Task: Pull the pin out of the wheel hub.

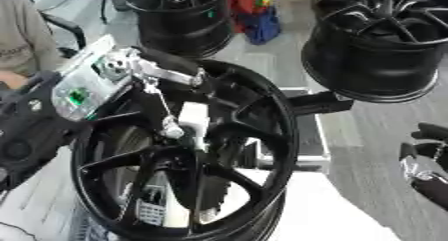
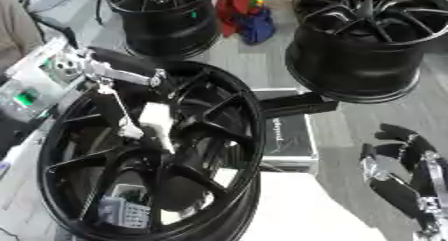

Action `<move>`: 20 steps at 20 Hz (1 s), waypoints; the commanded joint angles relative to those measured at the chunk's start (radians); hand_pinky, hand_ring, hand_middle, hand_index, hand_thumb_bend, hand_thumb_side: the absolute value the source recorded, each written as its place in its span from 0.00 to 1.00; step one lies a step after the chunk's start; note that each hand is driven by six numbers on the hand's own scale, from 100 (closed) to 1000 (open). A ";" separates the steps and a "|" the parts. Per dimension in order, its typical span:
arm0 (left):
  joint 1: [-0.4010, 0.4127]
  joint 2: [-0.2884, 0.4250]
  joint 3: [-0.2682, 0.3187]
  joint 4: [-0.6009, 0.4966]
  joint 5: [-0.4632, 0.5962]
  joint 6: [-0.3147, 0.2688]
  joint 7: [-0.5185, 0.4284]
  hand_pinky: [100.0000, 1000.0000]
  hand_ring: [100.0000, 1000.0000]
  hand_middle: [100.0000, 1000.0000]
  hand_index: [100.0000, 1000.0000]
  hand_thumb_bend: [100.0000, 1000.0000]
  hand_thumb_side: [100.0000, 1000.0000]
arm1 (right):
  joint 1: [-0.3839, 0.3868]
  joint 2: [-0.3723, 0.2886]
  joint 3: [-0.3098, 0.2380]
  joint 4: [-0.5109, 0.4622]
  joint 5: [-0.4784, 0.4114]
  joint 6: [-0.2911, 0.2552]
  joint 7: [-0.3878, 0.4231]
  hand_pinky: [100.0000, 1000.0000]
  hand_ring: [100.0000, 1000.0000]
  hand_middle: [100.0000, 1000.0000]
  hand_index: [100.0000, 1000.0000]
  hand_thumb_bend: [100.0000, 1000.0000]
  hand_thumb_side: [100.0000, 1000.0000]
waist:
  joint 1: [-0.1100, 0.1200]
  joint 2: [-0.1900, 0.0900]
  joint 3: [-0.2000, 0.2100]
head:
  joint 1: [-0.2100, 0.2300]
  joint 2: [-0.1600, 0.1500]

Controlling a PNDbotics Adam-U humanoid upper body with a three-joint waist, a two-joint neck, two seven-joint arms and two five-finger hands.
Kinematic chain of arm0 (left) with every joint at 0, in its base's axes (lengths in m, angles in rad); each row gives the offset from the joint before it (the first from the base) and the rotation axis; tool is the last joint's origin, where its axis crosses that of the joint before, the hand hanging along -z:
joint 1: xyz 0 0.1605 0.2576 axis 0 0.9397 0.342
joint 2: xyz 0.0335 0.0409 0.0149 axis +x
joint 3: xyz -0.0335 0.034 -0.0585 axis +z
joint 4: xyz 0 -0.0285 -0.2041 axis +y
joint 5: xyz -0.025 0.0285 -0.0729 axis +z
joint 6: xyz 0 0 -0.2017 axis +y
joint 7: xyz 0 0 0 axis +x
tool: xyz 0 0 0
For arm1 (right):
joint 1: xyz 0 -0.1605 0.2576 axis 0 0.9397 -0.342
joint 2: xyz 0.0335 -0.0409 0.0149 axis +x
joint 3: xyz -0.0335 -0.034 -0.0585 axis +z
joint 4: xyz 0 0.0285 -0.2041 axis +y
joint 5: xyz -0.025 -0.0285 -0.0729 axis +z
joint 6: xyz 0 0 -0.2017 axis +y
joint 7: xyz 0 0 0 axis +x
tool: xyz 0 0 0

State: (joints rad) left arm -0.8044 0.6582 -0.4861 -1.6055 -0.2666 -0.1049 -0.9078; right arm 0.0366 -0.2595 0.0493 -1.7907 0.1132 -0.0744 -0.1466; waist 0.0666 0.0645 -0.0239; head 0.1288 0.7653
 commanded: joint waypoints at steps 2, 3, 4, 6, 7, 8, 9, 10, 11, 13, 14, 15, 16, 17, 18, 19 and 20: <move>-0.028 0.069 0.079 -0.036 0.041 0.021 0.001 0.41 0.35 0.46 0.63 0.00 0.00 | -0.004 -0.019 -0.007 -0.008 -0.004 -0.001 -0.002 0.70 0.56 0.61 0.75 0.12 0.00 | 0.000 -0.012 0.003 | -0.001 0.005; -0.027 0.085 0.105 -0.041 0.045 0.026 0.007 0.41 0.35 0.46 0.63 0.00 0.00 | -0.003 -0.019 -0.007 -0.008 -0.004 -0.001 -0.003 0.70 0.56 0.61 0.75 0.12 0.00 | 0.000 -0.013 0.005 | -0.002 0.005; -0.024 0.101 0.131 -0.044 0.049 0.031 0.016 0.41 0.35 0.46 0.63 0.00 0.00 | -0.002 -0.019 -0.008 -0.007 -0.004 -0.001 -0.003 0.70 0.56 0.61 0.75 0.12 0.00 | 0.000 -0.013 0.006 | -0.003 0.005; -0.010 0.138 0.184 -0.044 0.049 0.041 0.047 0.41 0.35 0.46 0.63 0.00 0.00 | -0.002 -0.020 -0.009 -0.007 -0.004 -0.001 -0.004 0.70 0.56 0.61 0.75 0.12 0.00 | 0.000 -0.012 0.010 | -0.004 0.005; 0.006 0.163 0.214 -0.035 0.042 0.049 0.069 0.41 0.35 0.46 0.64 0.00 0.00 | -0.001 -0.020 -0.011 -0.007 -0.003 -0.001 -0.005 0.70 0.56 0.61 0.75 0.12 0.00 | 0.000 -0.012 0.014 | -0.005 0.005; 0.026 0.187 0.243 -0.024 0.034 0.056 0.092 0.41 0.35 0.47 0.64 0.00 0.00 | -0.001 -0.019 -0.011 -0.007 -0.003 -0.001 -0.006 0.70 0.55 0.61 0.75 0.12 0.00 | 0.000 -0.011 0.017 | -0.007 0.004; 0.055 0.214 0.275 -0.005 0.024 0.065 0.118 0.41 0.35 0.47 0.64 0.00 0.00 | -0.001 -0.019 -0.013 -0.006 -0.003 -0.001 -0.007 0.70 0.55 0.61 0.75 0.12 0.00 | -0.001 -0.010 0.021 | -0.009 0.004; 0.087 0.238 0.305 0.016 0.014 0.072 0.144 0.41 0.35 0.47 0.64 0.00 0.00 | -0.001 -0.019 -0.014 -0.006 -0.003 -0.001 -0.009 0.70 0.55 0.61 0.75 0.12 0.00 | -0.002 -0.008 0.024 | -0.012 0.003; 0.124 0.260 0.337 0.042 0.001 0.082 0.173 0.41 0.35 0.47 0.64 0.00 0.00 | 0.000 -0.018 -0.015 -0.006 -0.002 0.000 -0.010 0.70 0.55 0.61 0.75 0.12 0.00 | -0.004 -0.007 0.028 | -0.014 0.002; 0.196 0.293 0.392 0.098 -0.025 0.098 0.224 0.41 0.35 0.47 0.64 0.00 0.00 | 0.000 -0.018 -0.018 -0.006 -0.001 0.000 -0.012 0.70 0.55 0.61 0.75 0.12 0.00 | -0.006 -0.004 0.034 | -0.019 0.000; 0.232 0.305 0.418 0.130 -0.038 0.105 0.248 0.41 0.36 0.47 0.64 0.00 0.00 | -0.001 -0.017 -0.019 -0.007 -0.001 0.000 -0.013 0.70 0.55 0.61 0.75 0.12 0.00 | -0.008 -0.002 0.037 | -0.021 -0.002; 0.266 0.311 0.441 0.167 -0.052 0.115 0.270 0.42 0.36 0.47 0.64 0.00 0.00 | -0.001 -0.017 -0.020 -0.008 -0.001 0.000 -0.014 0.70 0.55 0.61 0.75 0.12 0.00 | -0.009 0.000 0.041 | -0.023 -0.003; 0.291 0.313 0.457 0.201 -0.063 0.120 0.287 0.42 0.36 0.47 0.64 0.00 0.00 | -0.001 -0.016 -0.020 -0.008 -0.001 0.001 -0.015 0.70 0.55 0.61 0.75 0.12 0.00 | -0.010 0.000 0.044 | -0.025 -0.002; 0.317 0.310 0.469 0.243 -0.075 0.129 0.300 0.43 0.37 0.48 0.65 0.00 0.00 | -0.002 -0.015 -0.020 -0.008 -0.001 0.001 -0.014 0.70 0.55 0.61 0.75 0.13 0.00 | -0.011 0.001 0.048 | -0.026 -0.001; 0.337 0.306 0.477 0.281 -0.084 0.132 0.309 0.46 0.40 0.50 0.67 0.02 0.00 | -0.002 -0.014 -0.019 -0.008 -0.001 0.001 -0.013 0.70 0.55 0.61 0.75 0.12 0.00 | -0.012 0.002 0.050 | -0.026 -0.001; 0.358 0.299 0.483 0.316 -0.094 0.134 0.313 0.48 0.41 0.51 0.68 0.04 0.00 | -0.004 -0.013 -0.018 -0.008 -0.001 0.001 -0.013 0.70 0.55 0.61 0.75 0.12 0.00 | -0.014 0.002 0.052 | -0.027 -0.001; 0.377 0.292 0.488 0.346 -0.112 0.136 0.314 0.53 0.47 0.55 0.72 0.10 0.00 | -0.005 -0.012 -0.018 -0.008 -0.001 0.001 -0.012 0.70 0.55 0.61 0.75 0.12 0.00 | -0.016 0.003 0.053 | -0.027 -0.002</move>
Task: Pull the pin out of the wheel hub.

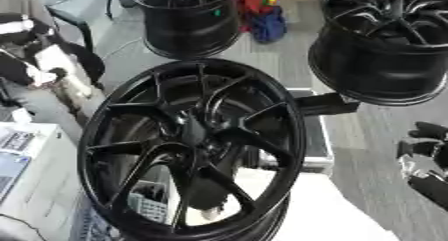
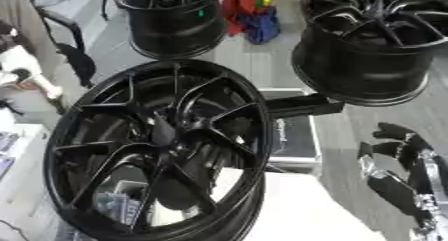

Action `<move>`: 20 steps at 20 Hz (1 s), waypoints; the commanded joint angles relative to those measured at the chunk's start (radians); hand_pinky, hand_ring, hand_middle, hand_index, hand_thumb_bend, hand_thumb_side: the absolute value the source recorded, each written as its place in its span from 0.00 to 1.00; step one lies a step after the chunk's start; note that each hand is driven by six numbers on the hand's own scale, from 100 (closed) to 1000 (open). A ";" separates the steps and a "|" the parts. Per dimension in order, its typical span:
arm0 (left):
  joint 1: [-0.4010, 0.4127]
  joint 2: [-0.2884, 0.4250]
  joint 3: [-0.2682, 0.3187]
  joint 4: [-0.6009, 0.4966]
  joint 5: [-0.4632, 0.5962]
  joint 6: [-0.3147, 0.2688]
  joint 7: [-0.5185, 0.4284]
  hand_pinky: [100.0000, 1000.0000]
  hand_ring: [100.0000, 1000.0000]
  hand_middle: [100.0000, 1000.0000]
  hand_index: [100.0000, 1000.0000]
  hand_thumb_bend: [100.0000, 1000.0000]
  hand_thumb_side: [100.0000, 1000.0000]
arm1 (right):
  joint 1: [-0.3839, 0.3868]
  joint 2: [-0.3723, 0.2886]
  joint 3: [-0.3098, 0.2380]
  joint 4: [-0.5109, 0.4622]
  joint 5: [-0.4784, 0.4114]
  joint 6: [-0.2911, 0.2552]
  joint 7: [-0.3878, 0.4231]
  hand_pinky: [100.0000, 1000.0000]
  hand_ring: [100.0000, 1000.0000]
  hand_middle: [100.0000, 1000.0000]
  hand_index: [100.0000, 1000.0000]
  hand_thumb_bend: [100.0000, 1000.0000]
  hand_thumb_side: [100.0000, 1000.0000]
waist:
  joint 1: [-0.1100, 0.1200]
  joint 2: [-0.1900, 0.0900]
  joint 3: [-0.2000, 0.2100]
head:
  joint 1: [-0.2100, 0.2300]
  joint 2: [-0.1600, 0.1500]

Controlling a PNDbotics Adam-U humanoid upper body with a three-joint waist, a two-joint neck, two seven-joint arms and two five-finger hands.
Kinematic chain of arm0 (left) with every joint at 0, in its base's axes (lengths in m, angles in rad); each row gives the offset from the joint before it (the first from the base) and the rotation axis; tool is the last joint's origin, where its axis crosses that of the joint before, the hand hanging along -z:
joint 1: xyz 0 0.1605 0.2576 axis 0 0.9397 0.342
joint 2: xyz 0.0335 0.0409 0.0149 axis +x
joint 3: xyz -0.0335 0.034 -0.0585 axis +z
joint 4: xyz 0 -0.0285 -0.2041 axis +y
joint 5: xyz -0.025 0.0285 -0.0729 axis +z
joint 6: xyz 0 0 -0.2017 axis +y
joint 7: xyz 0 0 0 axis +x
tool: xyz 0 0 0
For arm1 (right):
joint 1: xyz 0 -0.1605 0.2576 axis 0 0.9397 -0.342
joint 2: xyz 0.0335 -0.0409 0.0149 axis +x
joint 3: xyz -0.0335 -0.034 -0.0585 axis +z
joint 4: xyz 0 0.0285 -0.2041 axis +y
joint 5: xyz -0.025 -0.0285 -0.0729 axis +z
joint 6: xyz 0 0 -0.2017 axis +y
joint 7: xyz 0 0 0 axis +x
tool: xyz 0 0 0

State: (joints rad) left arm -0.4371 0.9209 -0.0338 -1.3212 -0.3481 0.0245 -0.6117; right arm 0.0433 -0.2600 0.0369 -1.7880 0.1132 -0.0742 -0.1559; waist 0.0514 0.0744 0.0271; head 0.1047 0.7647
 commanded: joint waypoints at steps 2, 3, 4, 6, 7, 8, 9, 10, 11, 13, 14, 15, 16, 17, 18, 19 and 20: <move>0.044 0.013 0.051 0.105 -0.076 0.007 0.027 0.65 0.62 0.69 0.80 0.25 0.03 | -0.012 -0.010 -0.008 -0.011 0.000 0.002 -0.004 0.70 0.55 0.61 0.75 0.12 0.00 | -0.004 -0.006 0.002 | -0.002 -0.001; 0.061 0.002 0.062 0.125 -0.095 0.010 0.036 0.69 0.67 0.75 0.83 0.33 0.09 | -0.010 -0.010 -0.009 -0.011 0.001 0.003 -0.006 0.70 0.55 0.61 0.75 0.12 0.00 | -0.005 -0.005 0.002 | -0.002 -0.001; 0.077 -0.008 0.073 0.144 -0.116 0.014 0.048 0.75 0.73 0.80 0.87 0.47 0.18 | -0.009 -0.009 -0.010 -0.012 0.001 0.003 -0.007 0.70 0.55 0.61 0.75 0.12 0.00 | -0.006 -0.005 0.002 | -0.003 -0.002; 0.103 -0.028 0.096 0.183 -0.150 0.024 0.080 0.80 0.81 0.87 0.91 0.63 0.28 | -0.009 -0.009 -0.012 -0.013 0.001 0.003 -0.009 0.70 0.55 0.61 0.75 0.12 0.00 | -0.008 -0.004 0.002 | -0.004 -0.004; 0.115 -0.037 0.109 0.202 -0.159 0.030 0.100 0.81 0.83 0.89 0.93 0.68 0.31 | -0.009 -0.008 -0.013 -0.014 0.001 0.003 -0.010 0.70 0.55 0.61 0.75 0.13 0.00 | -0.009 -0.004 0.002 | -0.006 -0.006; 0.123 -0.045 0.119 0.217 -0.164 0.035 0.119 0.81 0.84 0.91 0.94 0.72 0.34 | -0.008 -0.007 -0.014 -0.014 0.000 0.003 -0.011 0.70 0.55 0.61 0.75 0.12 0.00 | -0.009 -0.004 0.002 | -0.007 -0.007; 0.130 -0.051 0.129 0.230 -0.167 0.039 0.139 0.81 0.84 0.91 0.94 0.74 0.35 | -0.008 -0.006 -0.014 -0.013 0.000 0.003 -0.012 0.70 0.55 0.61 0.75 0.12 0.00 | -0.009 -0.004 0.002 | -0.008 -0.007; 0.136 -0.057 0.137 0.239 -0.166 0.043 0.160 0.80 0.83 0.90 0.94 0.75 0.37 | -0.008 -0.005 -0.015 -0.013 0.000 0.004 -0.012 0.70 0.55 0.61 0.75 0.12 0.00 | -0.010 -0.004 0.002 | -0.007 -0.007; 0.140 -0.064 0.147 0.244 -0.162 0.047 0.187 0.80 0.82 0.89 0.93 0.75 0.37 | -0.007 -0.004 -0.015 -0.013 0.000 0.004 -0.012 0.70 0.55 0.61 0.75 0.12 0.00 | -0.010 -0.004 0.003 | -0.008 -0.007; 0.146 -0.078 0.167 0.239 -0.144 0.056 0.256 0.76 0.77 0.83 0.90 0.71 0.40 | -0.007 -0.003 -0.015 -0.013 0.000 0.003 -0.012 0.70 0.55 0.61 0.75 0.12 0.00 | -0.012 -0.005 0.005 | -0.011 -0.006; 0.151 -0.089 0.179 0.229 -0.124 0.058 0.299 0.76 0.76 0.83 0.89 0.71 0.40 | -0.007 -0.002 -0.015 -0.013 -0.001 0.003 -0.013 0.70 0.55 0.61 0.75 0.12 0.00 | -0.013 -0.005 0.006 | -0.011 -0.006; 0.154 -0.099 0.188 0.215 -0.100 0.058 0.339 0.73 0.72 0.78 0.86 0.63 0.40 | -0.007 -0.002 -0.016 -0.013 -0.001 0.003 -0.013 0.70 0.55 0.61 0.75 0.12 0.00 | -0.015 -0.005 0.007 | -0.011 -0.005; 0.159 -0.113 0.199 0.192 -0.070 0.053 0.385 0.73 0.72 0.78 0.85 0.62 0.40 | -0.006 -0.001 -0.016 -0.013 -0.001 0.003 -0.014 0.70 0.55 0.61 0.75 0.12 0.00 | -0.016 -0.005 0.008 | -0.012 -0.005; 0.164 -0.129 0.210 0.164 -0.038 0.045 0.430 0.71 0.69 0.75 0.83 0.56 0.38 | -0.006 0.000 -0.017 -0.013 -0.002 0.003 -0.014 0.70 0.55 0.61 0.75 0.13 0.00 | -0.018 -0.004 0.009 | -0.012 -0.005; 0.172 -0.148 0.220 0.126 -0.006 0.035 0.478 0.70 0.68 0.74 0.82 0.54 0.38 | -0.006 0.000 -0.017 -0.014 -0.002 0.003 -0.014 0.70 0.55 0.61 0.75 0.13 0.00 | -0.019 -0.004 0.010 | -0.012 -0.005; 0.179 -0.171 0.230 0.085 0.028 0.024 0.526 0.68 0.65 0.71 0.79 0.48 0.37 | -0.006 0.002 -0.017 -0.014 -0.003 0.003 -0.015 0.70 0.55 0.61 0.75 0.13 0.00 | -0.021 -0.003 0.012 | -0.012 -0.005; 0.187 -0.201 0.242 0.034 0.069 0.008 0.577 0.66 0.63 0.69 0.77 0.45 0.36 | -0.007 0.003 -0.017 -0.014 -0.004 0.003 -0.015 0.70 0.55 0.61 0.75 0.13 0.00 | -0.023 -0.002 0.013 | -0.012 -0.006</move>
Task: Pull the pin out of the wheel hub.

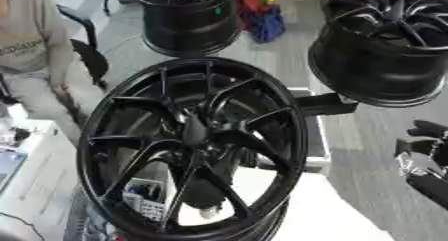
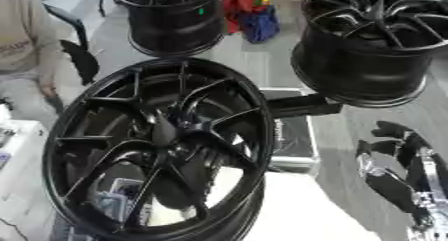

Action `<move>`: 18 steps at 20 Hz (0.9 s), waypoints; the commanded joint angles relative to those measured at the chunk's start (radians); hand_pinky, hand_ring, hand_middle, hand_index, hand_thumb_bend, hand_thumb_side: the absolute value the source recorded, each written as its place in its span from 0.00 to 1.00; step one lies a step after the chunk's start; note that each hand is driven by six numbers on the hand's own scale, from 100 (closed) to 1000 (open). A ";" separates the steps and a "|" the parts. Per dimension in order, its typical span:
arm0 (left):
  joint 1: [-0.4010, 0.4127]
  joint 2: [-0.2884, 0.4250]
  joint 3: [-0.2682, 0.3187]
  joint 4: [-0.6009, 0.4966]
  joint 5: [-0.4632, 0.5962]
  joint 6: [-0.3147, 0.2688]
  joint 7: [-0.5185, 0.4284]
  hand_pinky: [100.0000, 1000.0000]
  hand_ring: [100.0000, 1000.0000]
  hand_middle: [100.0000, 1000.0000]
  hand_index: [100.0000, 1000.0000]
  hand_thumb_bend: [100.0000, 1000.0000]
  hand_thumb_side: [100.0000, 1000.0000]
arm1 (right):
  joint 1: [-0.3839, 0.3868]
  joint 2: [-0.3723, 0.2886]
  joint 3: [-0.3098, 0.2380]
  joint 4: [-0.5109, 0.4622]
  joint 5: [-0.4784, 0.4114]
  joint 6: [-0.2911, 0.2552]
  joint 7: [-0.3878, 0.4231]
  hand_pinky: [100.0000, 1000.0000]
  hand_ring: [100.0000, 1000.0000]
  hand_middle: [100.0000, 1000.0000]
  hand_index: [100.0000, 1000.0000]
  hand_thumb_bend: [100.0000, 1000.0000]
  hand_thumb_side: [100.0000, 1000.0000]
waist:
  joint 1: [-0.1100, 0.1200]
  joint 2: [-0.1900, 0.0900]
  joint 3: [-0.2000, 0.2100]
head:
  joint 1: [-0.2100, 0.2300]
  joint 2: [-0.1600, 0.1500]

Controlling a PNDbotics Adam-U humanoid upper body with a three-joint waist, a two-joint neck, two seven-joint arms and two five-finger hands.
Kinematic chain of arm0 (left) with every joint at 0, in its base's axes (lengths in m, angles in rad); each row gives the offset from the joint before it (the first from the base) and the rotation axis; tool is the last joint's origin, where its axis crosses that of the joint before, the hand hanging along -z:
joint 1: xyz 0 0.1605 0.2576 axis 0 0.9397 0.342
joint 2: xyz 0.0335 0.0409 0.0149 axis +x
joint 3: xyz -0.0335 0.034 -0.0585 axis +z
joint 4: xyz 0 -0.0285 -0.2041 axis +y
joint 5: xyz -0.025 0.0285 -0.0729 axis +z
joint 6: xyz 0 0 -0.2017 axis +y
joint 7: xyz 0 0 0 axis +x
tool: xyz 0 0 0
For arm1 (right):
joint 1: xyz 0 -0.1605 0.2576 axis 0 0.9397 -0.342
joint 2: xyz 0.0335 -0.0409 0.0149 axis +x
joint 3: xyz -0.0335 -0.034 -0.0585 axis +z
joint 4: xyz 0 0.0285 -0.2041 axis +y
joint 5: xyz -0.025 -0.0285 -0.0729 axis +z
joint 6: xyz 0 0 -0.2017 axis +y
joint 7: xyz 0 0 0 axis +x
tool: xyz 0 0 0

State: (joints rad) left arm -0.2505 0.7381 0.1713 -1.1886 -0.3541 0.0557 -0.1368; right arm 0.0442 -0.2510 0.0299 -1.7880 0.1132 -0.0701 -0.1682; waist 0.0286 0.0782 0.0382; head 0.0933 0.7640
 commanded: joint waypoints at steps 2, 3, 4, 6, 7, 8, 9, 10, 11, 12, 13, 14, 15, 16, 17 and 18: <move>0.016 -0.084 0.052 -0.199 0.159 -0.049 0.197 0.64 0.61 0.67 0.75 0.43 0.32 | -0.010 -0.003 -0.009 -0.014 -0.005 -0.001 -0.002 0.70 0.55 0.61 0.75 0.13 0.00 | -0.004 -0.004 0.004 | -0.001 -0.006; 0.022 -0.114 0.056 -0.239 0.188 -0.055 0.235 0.63 0.60 0.65 0.74 0.42 0.29 | -0.011 -0.001 -0.009 -0.014 -0.005 -0.001 -0.002 0.70 0.55 0.61 0.75 0.13 0.00 | -0.005 -0.003 0.004 | 0.000 -0.006; 0.027 -0.159 0.063 -0.284 0.219 -0.063 0.276 0.63 0.60 0.65 0.73 0.41 0.28 | -0.012 0.001 -0.008 -0.013 -0.006 -0.001 -0.002 0.70 0.55 0.61 0.75 0.13 0.00 | -0.009 -0.002 0.006 | 0.000 -0.006; 0.041 -0.218 0.065 -0.351 0.262 -0.068 0.337 0.62 0.59 0.65 0.73 0.40 0.27 | -0.013 0.004 -0.007 -0.013 -0.008 -0.002 0.000 0.70 0.55 0.61 0.75 0.13 0.00 | -0.012 0.001 0.007 | 0.000 -0.007; 0.045 -0.230 0.064 -0.368 0.271 -0.064 0.352 0.62 0.59 0.65 0.73 0.40 0.27 | -0.014 0.004 -0.007 -0.013 -0.008 -0.002 0.000 0.70 0.55 0.61 0.75 0.13 0.00 | -0.013 0.001 0.007 | 0.000 -0.007; 0.048 -0.235 0.062 -0.379 0.275 -0.061 0.361 0.62 0.59 0.65 0.73 0.40 0.27 | -0.014 0.004 -0.007 -0.013 -0.008 -0.002 0.000 0.70 0.55 0.61 0.75 0.13 0.00 | -0.013 0.001 0.007 | 0.000 -0.007; 0.049 -0.239 0.061 -0.385 0.277 -0.057 0.366 0.62 0.59 0.64 0.72 0.38 0.23 | -0.014 0.005 -0.007 -0.013 -0.008 -0.002 0.000 0.70 0.55 0.61 0.75 0.13 0.00 | -0.014 0.001 0.007 | 0.001 -0.007; 0.057 -0.250 0.071 -0.382 0.284 -0.054 0.375 0.62 0.59 0.64 0.72 0.38 0.23 | -0.013 0.010 -0.009 -0.013 -0.009 -0.002 -0.002 0.70 0.55 0.61 0.75 0.13 0.00 | -0.021 0.002 0.007 | 0.002 -0.007; 0.064 -0.270 0.086 -0.380 0.296 -0.056 0.388 0.61 0.58 0.63 0.72 0.37 0.21 | -0.013 0.013 -0.009 -0.013 -0.010 -0.001 -0.003 0.70 0.55 0.61 0.75 0.13 0.00 | -0.025 0.003 0.007 | 0.004 -0.008; 0.072 -0.295 0.098 -0.378 0.312 -0.060 0.404 0.61 0.58 0.62 0.71 0.37 0.21 | -0.014 0.014 -0.009 -0.013 -0.011 -0.001 -0.003 0.70 0.55 0.61 0.75 0.13 0.00 | -0.026 0.003 0.008 | 0.005 -0.007; 0.078 -0.321 0.102 -0.379 0.327 -0.065 0.419 0.61 0.57 0.62 0.71 0.37 0.20 | -0.015 0.014 -0.009 -0.013 -0.011 -0.001 -0.003 0.70 0.55 0.61 0.75 0.13 0.00 | -0.025 0.003 0.009 | 0.006 -0.006; 0.084 -0.347 0.103 -0.382 0.342 -0.070 0.434 0.60 0.57 0.61 0.71 0.36 0.19 | -0.015 0.014 -0.009 -0.013 -0.011 -0.001 -0.004 0.70 0.55 0.61 0.75 0.13 0.00 | -0.024 0.003 0.010 | 0.005 -0.006; 0.089 -0.374 0.101 -0.388 0.349 -0.074 0.445 0.60 0.56 0.61 0.71 0.36 0.19 | -0.014 0.014 -0.010 -0.012 -0.012 -0.002 -0.004 0.70 0.55 0.61 0.75 0.13 0.00 | -0.022 0.002 0.011 | 0.004 -0.006; 0.093 -0.400 0.098 -0.396 0.345 -0.077 0.451 0.60 0.56 0.61 0.71 0.36 0.19 | -0.014 0.014 -0.010 -0.011 -0.012 -0.002 -0.005 0.70 0.55 0.61 0.75 0.13 0.00 | -0.021 0.002 0.014 | 0.003 -0.007; 0.096 -0.427 0.095 -0.405 0.334 -0.077 0.454 0.60 0.56 0.61 0.71 0.36 0.19 | -0.013 0.012 -0.009 -0.010 -0.011 -0.002 -0.004 0.70 0.55 0.61 0.75 0.13 0.00 | -0.020 0.002 0.016 | 0.003 -0.006; 0.099 -0.447 0.093 -0.414 0.321 -0.075 0.454 0.60 0.56 0.61 0.71 0.35 0.20 | -0.014 0.010 -0.008 -0.011 -0.010 -0.002 -0.003 0.70 0.55 0.61 0.75 0.13 0.00 | -0.019 0.002 0.018 | 0.005 -0.005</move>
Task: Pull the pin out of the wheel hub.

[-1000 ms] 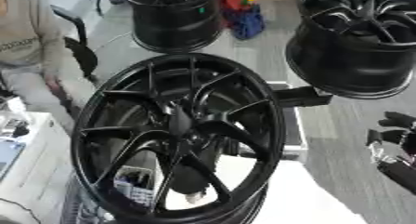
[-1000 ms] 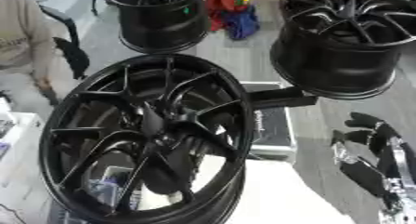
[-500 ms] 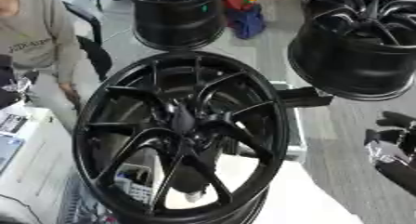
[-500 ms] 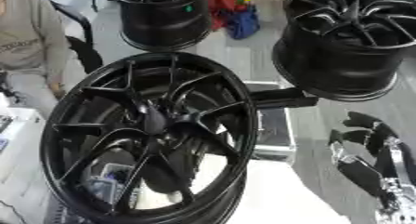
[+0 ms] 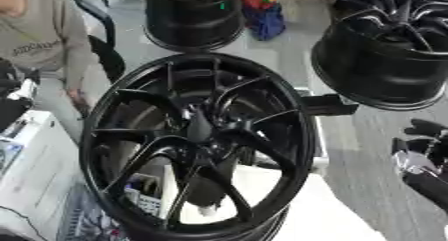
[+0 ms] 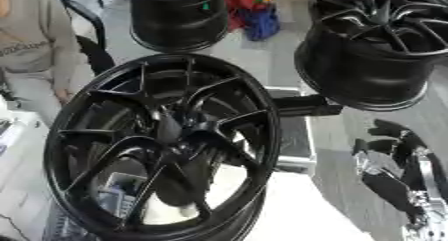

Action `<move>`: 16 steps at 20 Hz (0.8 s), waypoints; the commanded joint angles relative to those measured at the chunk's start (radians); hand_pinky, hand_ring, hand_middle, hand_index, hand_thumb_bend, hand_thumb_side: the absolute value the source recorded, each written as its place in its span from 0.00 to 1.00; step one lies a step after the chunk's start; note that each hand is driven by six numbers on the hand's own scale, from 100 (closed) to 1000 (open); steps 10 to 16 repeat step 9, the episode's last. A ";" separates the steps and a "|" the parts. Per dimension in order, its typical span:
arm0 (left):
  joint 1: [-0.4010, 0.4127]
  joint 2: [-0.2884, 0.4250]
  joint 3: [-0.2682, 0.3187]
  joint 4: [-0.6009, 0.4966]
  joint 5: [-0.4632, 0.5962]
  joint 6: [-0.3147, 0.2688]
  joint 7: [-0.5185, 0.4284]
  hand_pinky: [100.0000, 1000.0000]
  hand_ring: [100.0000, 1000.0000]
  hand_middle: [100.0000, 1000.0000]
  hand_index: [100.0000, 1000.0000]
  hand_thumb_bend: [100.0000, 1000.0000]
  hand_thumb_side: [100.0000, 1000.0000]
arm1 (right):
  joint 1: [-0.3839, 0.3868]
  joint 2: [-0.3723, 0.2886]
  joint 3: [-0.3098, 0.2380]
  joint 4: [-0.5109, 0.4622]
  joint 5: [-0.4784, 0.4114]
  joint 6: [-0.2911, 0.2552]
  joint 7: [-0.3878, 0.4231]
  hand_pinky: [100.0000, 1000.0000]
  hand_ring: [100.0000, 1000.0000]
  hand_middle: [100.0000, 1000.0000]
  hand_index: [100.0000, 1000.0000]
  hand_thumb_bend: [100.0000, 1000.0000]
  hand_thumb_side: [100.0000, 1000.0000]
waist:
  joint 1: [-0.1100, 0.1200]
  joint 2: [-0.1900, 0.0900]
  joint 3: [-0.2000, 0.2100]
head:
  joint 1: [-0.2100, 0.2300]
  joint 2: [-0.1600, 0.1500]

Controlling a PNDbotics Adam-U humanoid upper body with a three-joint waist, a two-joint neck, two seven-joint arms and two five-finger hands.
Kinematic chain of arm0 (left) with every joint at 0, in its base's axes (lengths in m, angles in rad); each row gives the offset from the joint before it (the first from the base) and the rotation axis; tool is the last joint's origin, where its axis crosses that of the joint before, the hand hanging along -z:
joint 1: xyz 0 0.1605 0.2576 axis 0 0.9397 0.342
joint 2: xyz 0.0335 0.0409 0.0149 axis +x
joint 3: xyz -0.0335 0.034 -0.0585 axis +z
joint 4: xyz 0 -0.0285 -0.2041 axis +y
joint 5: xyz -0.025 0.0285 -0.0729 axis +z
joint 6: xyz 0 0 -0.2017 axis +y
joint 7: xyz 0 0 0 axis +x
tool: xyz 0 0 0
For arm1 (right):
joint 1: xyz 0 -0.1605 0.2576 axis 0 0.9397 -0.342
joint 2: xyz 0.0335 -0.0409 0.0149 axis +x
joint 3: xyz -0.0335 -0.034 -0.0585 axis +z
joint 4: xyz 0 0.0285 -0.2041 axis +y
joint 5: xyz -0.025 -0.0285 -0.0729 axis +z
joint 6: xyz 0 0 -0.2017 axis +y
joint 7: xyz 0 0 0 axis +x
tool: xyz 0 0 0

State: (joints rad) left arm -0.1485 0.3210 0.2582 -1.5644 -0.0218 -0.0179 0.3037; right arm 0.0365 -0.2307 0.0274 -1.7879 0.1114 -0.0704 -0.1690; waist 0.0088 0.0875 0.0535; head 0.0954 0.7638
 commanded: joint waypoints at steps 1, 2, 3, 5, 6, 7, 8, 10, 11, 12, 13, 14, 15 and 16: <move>-0.001 -0.042 0.005 -0.045 -0.024 0.002 0.012 0.60 0.56 0.61 0.71 0.36 0.20 | -0.006 -0.011 -0.005 -0.011 -0.009 -0.002 -0.002 0.70 0.55 0.61 0.75 0.13 0.00 | 0.001 -0.008 0.003 | 0.004 -0.004; -0.001 -0.049 0.002 -0.050 -0.035 0.007 0.008 0.60 0.56 0.61 0.71 0.36 0.20 | -0.005 -0.010 -0.007 -0.011 -0.009 -0.002 -0.003 0.70 0.55 0.61 0.75 0.13 0.00 | 0.000 -0.009 0.003 | 0.003 -0.004; -0.001 -0.053 0.000 -0.053 -0.042 0.012 0.003 0.60 0.56 0.61 0.71 0.36 0.21 | -0.005 -0.009 -0.008 -0.012 -0.009 -0.002 -0.004 0.70 0.55 0.61 0.75 0.13 0.00 | -0.001 -0.009 0.003 | 0.003 -0.005; -0.002 -0.060 -0.001 -0.059 -0.050 0.017 -0.001 0.60 0.56 0.61 0.71 0.36 0.21 | -0.006 -0.012 -0.006 -0.012 -0.008 -0.001 -0.003 0.70 0.55 0.61 0.75 0.13 0.00 | -0.002 -0.009 0.006 | 0.006 -0.005; -0.001 -0.063 -0.002 -0.062 -0.052 0.017 -0.002 0.60 0.56 0.61 0.71 0.36 0.21 | -0.006 -0.012 -0.006 -0.012 -0.008 -0.001 -0.003 0.70 0.55 0.61 0.75 0.13 0.00 | -0.003 -0.009 0.005 | 0.007 -0.004; -0.001 -0.064 -0.003 -0.064 -0.054 0.018 -0.003 0.60 0.56 0.61 0.71 0.35 0.21 | -0.006 -0.011 -0.007 -0.013 -0.009 0.000 -0.004 0.70 0.55 0.61 0.75 0.13 0.00 | -0.004 -0.009 0.006 | 0.006 -0.004; -0.001 -0.065 -0.005 -0.066 -0.055 0.018 -0.005 0.60 0.56 0.61 0.71 0.35 0.21 | -0.006 -0.011 -0.006 -0.013 -0.009 0.000 -0.004 0.70 0.55 0.61 0.75 0.13 0.00 | -0.004 -0.009 0.008 | 0.006 -0.004; -0.002 -0.066 -0.006 -0.068 -0.056 0.019 -0.007 0.60 0.56 0.60 0.71 0.35 0.21 | -0.006 -0.012 -0.005 -0.013 -0.009 0.000 -0.003 0.70 0.55 0.61 0.75 0.13 0.00 | -0.005 -0.009 0.010 | 0.006 -0.004; -0.002 -0.066 -0.006 -0.068 -0.056 0.019 -0.007 0.60 0.56 0.60 0.71 0.35 0.21 | -0.006 -0.012 -0.005 -0.013 -0.009 0.000 -0.003 0.70 0.55 0.61 0.75 0.13 0.00 | -0.005 -0.009 0.010 | 0.006 -0.004; -0.002 -0.066 -0.006 -0.068 -0.056 0.019 -0.007 0.60 0.56 0.60 0.71 0.35 0.21 | -0.006 -0.012 -0.005 -0.013 -0.009 0.000 -0.003 0.70 0.55 0.61 0.75 0.13 0.00 | -0.005 -0.009 0.010 | 0.006 -0.004; -0.002 -0.066 -0.006 -0.068 -0.056 0.019 -0.007 0.60 0.56 0.60 0.71 0.35 0.21 | -0.006 -0.012 -0.005 -0.013 -0.009 0.000 -0.003 0.70 0.55 0.61 0.75 0.13 0.00 | -0.005 -0.009 0.010 | 0.006 -0.004; -0.002 -0.066 -0.006 -0.068 -0.056 0.019 -0.007 0.60 0.56 0.60 0.71 0.35 0.21 | -0.006 -0.012 -0.005 -0.013 -0.009 0.000 -0.003 0.70 0.55 0.61 0.75 0.13 0.00 | -0.005 -0.009 0.010 | 0.006 -0.004; -0.002 -0.066 -0.006 -0.068 -0.056 0.019 -0.007 0.60 0.56 0.60 0.71 0.35 0.21 | -0.006 -0.012 -0.005 -0.013 -0.009 0.000 -0.003 0.70 0.55 0.61 0.75 0.13 0.00 | -0.005 -0.009 0.010 | 0.006 -0.004; -0.002 -0.066 -0.006 -0.068 -0.056 0.019 -0.007 0.60 0.56 0.60 0.71 0.35 0.21 | -0.006 -0.012 -0.005 -0.013 -0.009 0.000 -0.003 0.70 0.55 0.61 0.75 0.13 0.00 | -0.005 -0.009 0.010 | 0.006 -0.004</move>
